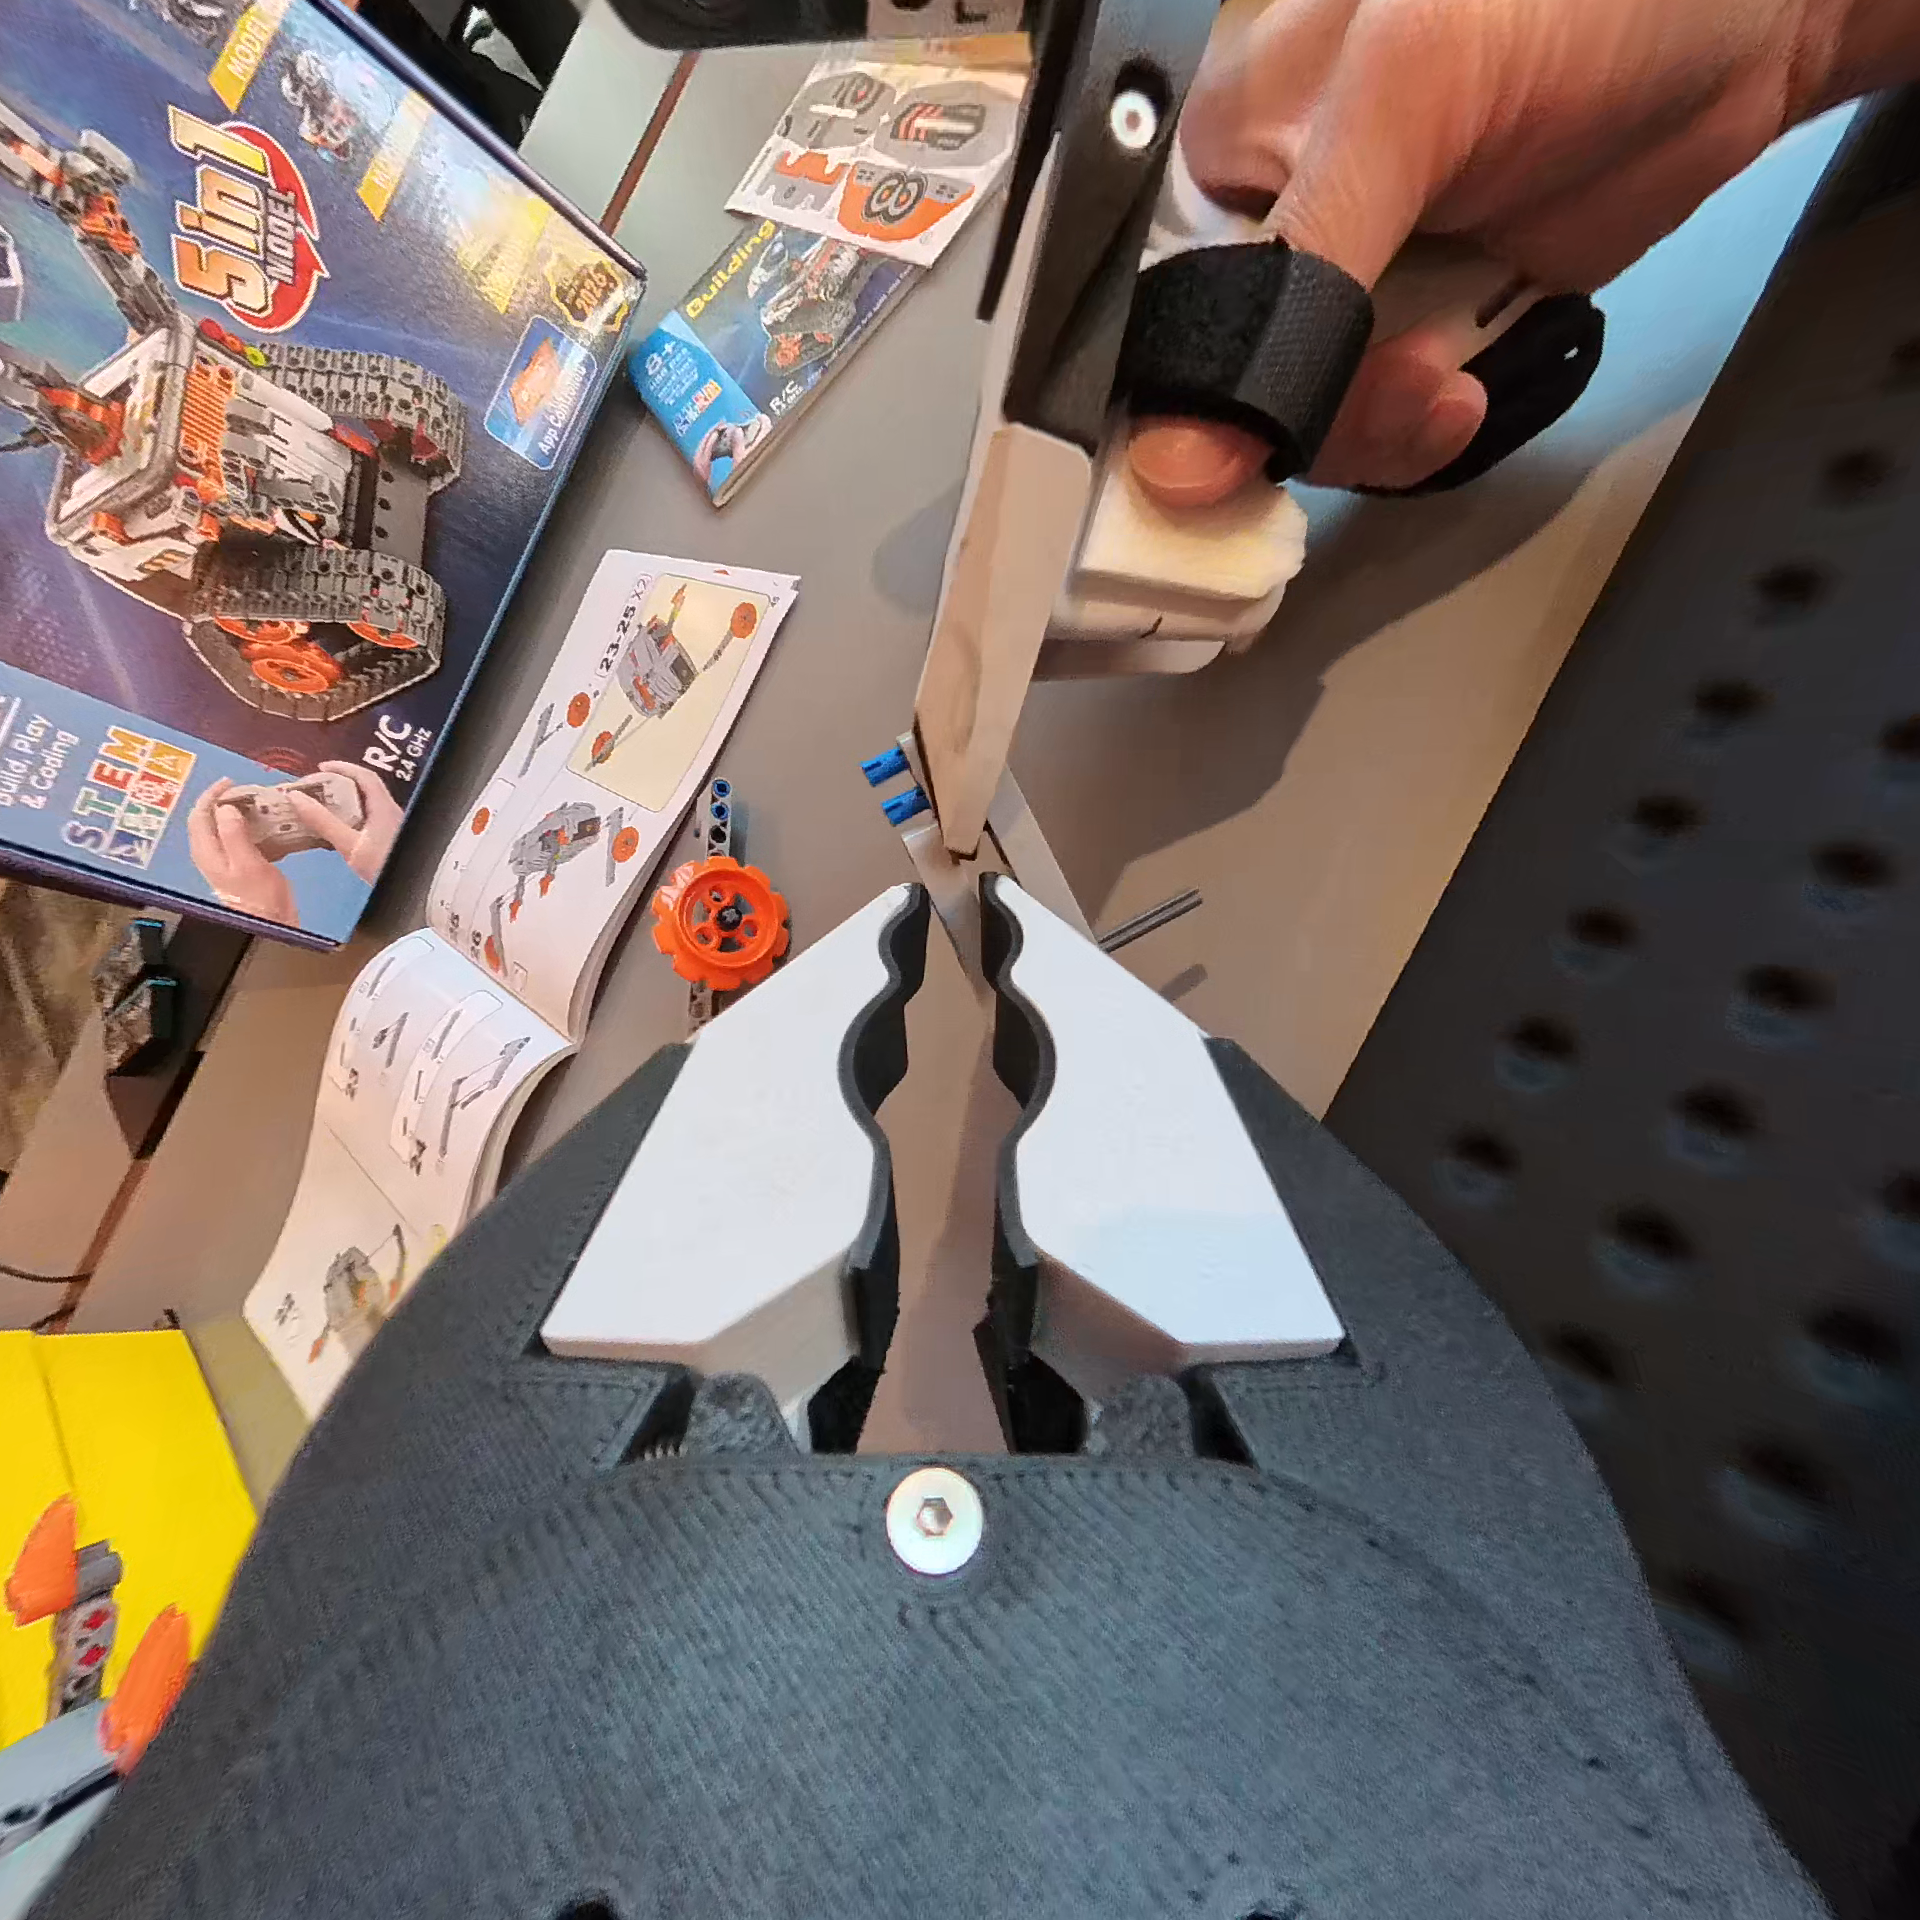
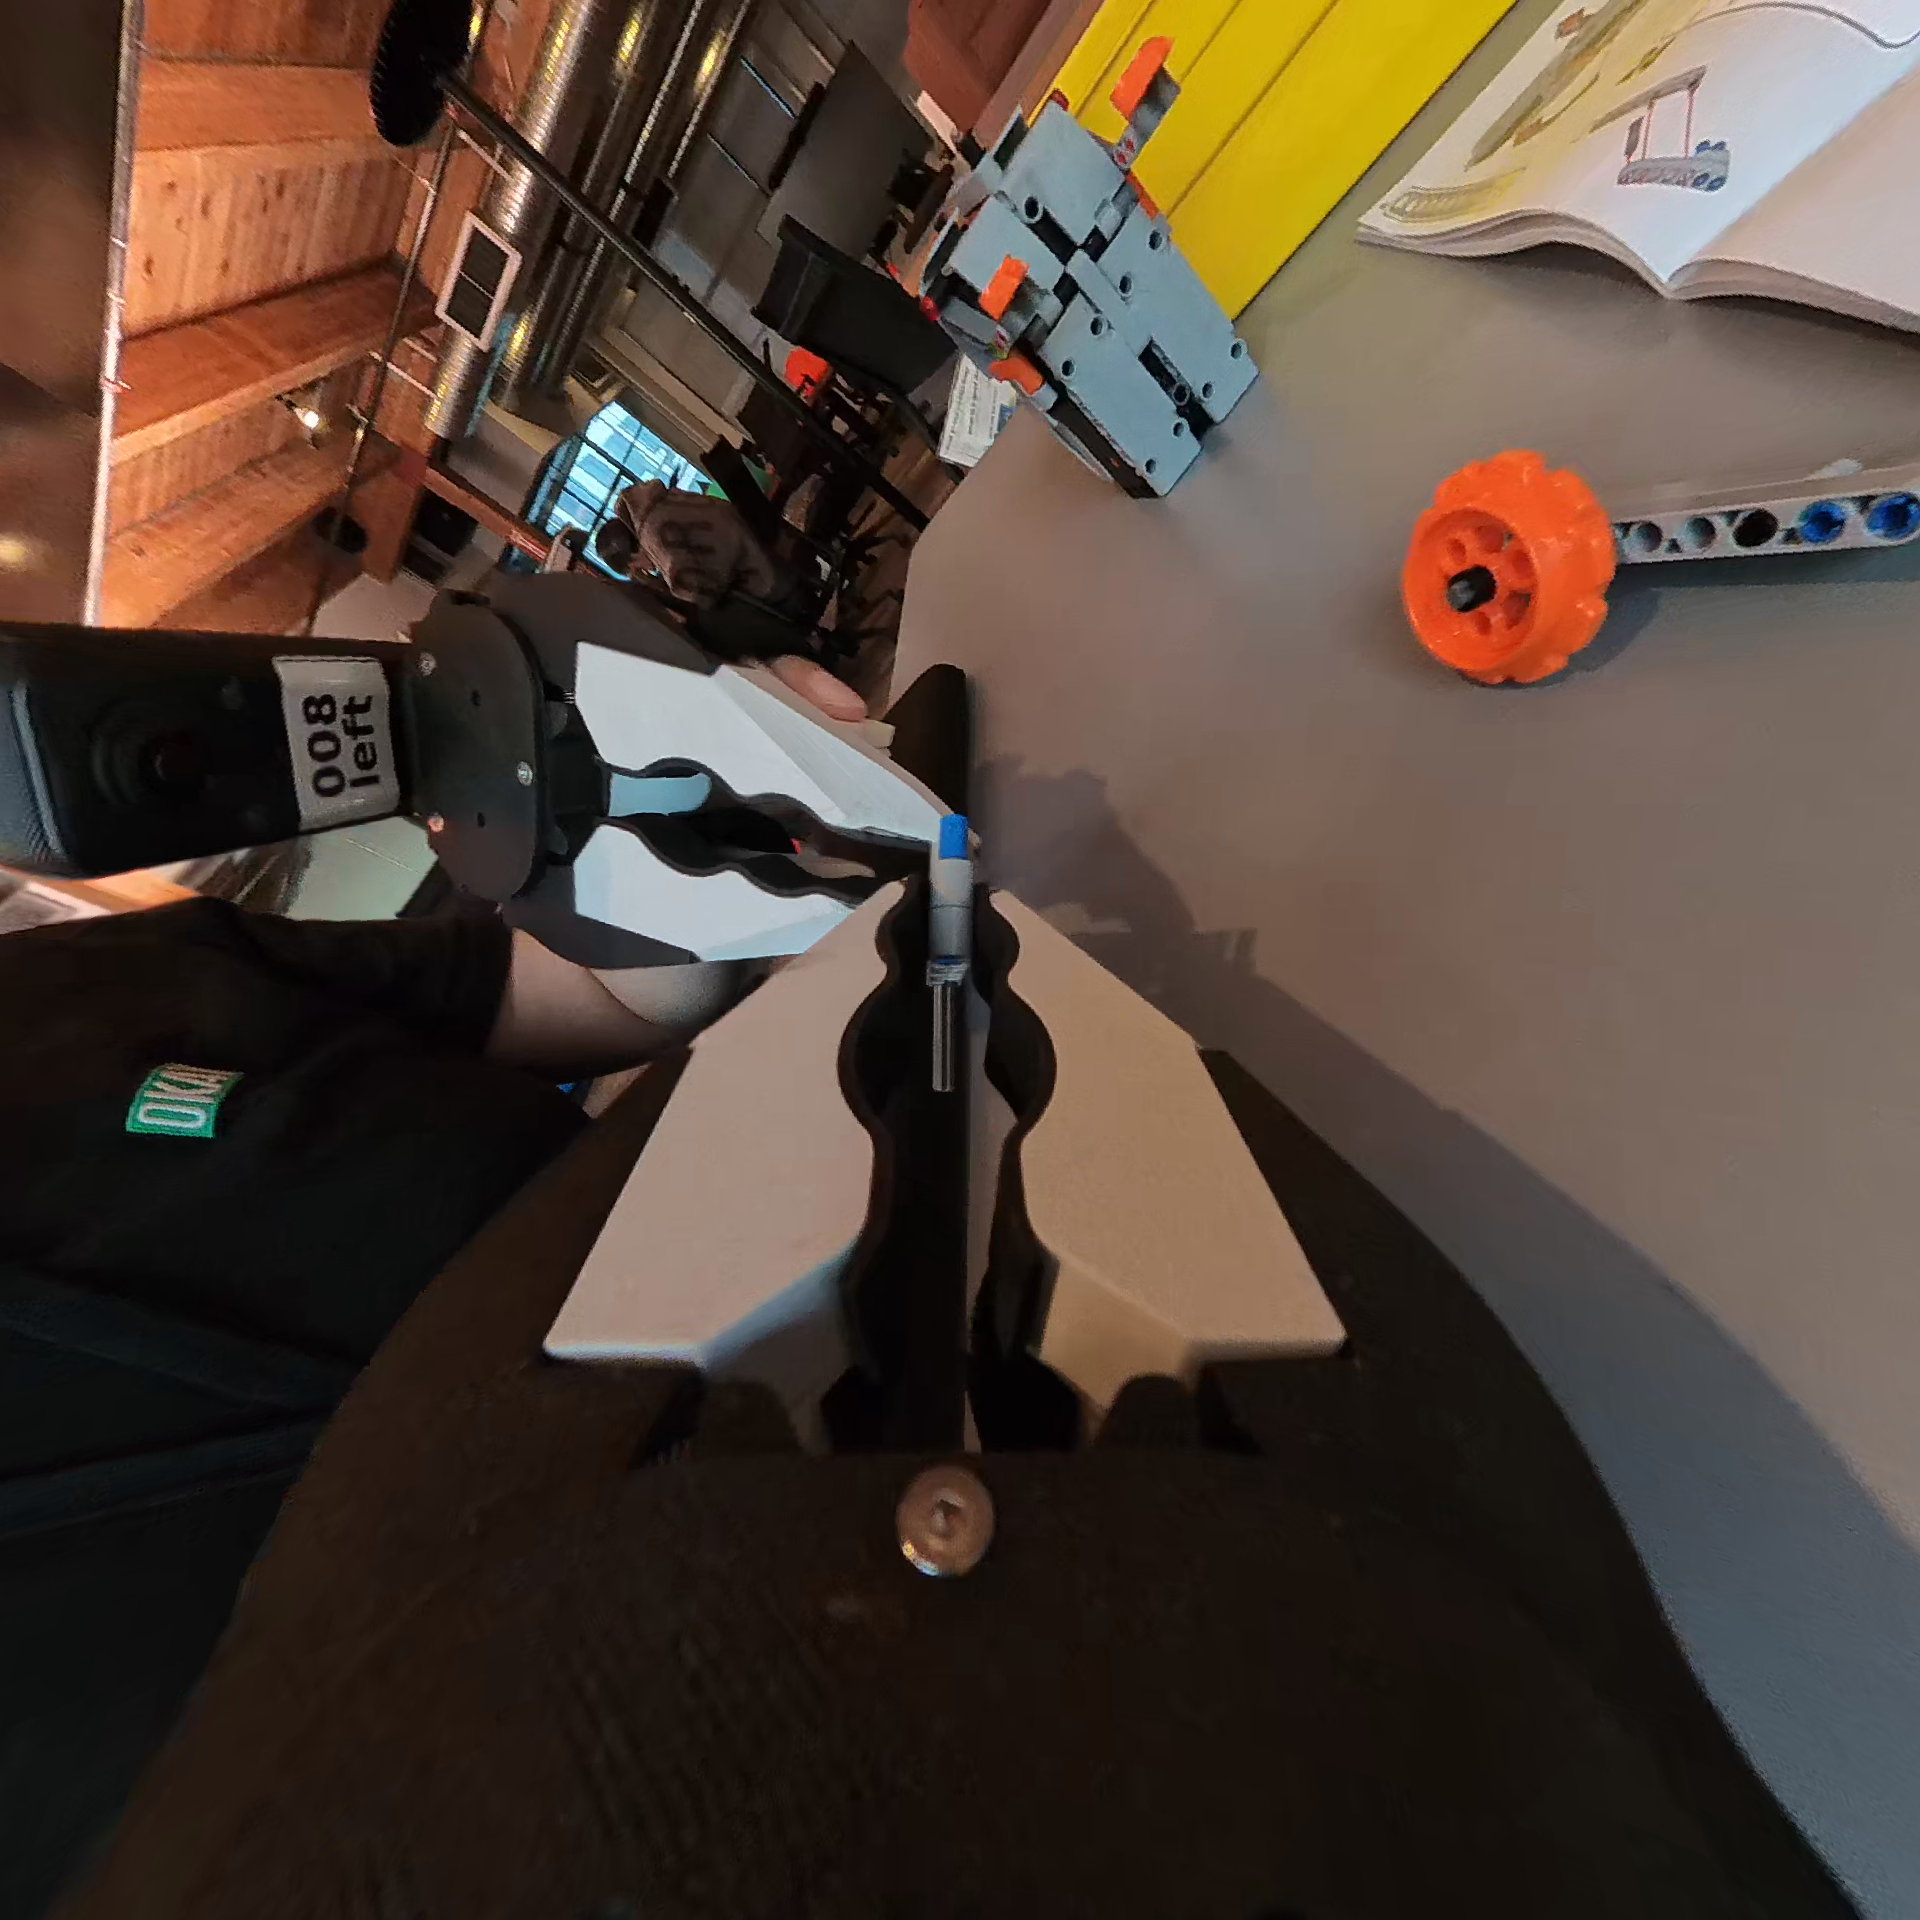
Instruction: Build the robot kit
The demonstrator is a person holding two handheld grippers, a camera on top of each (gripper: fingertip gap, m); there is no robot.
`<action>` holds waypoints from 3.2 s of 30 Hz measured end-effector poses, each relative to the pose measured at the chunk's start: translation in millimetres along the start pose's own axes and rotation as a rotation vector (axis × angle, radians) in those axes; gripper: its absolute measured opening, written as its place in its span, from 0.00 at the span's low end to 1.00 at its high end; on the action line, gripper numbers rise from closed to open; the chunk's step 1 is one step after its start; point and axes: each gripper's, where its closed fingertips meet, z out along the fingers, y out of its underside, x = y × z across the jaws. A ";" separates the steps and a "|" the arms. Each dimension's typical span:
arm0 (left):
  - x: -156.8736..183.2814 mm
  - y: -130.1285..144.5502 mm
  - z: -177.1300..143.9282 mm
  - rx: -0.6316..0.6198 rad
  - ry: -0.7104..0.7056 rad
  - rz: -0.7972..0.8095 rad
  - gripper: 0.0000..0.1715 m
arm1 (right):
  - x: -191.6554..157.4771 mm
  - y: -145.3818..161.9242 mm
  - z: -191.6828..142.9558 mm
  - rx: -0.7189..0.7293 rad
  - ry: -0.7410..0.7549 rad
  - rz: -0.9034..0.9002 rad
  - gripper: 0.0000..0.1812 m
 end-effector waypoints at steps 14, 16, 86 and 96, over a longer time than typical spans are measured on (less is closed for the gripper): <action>-12.2 -3.7 -0.9 -0.062 -0.058 0.162 0.04 | 0.3 -13.7 -0.5 0.087 0.041 -0.073 0.04; -16.2 -7.4 -1.3 -0.074 -0.056 0.148 0.04 | -1.1 -18.4 -2.5 0.120 0.032 -0.064 0.04; -25.8 -23.5 1.7 0.060 -0.154 -0.084 0.14 | -12.1 -41.7 -19.6 0.288 0.054 -0.075 0.03; -29.2 -29.0 -6.2 0.106 -0.230 -0.005 0.14 | -26.8 -45.6 -19.7 0.304 0.085 -0.229 0.03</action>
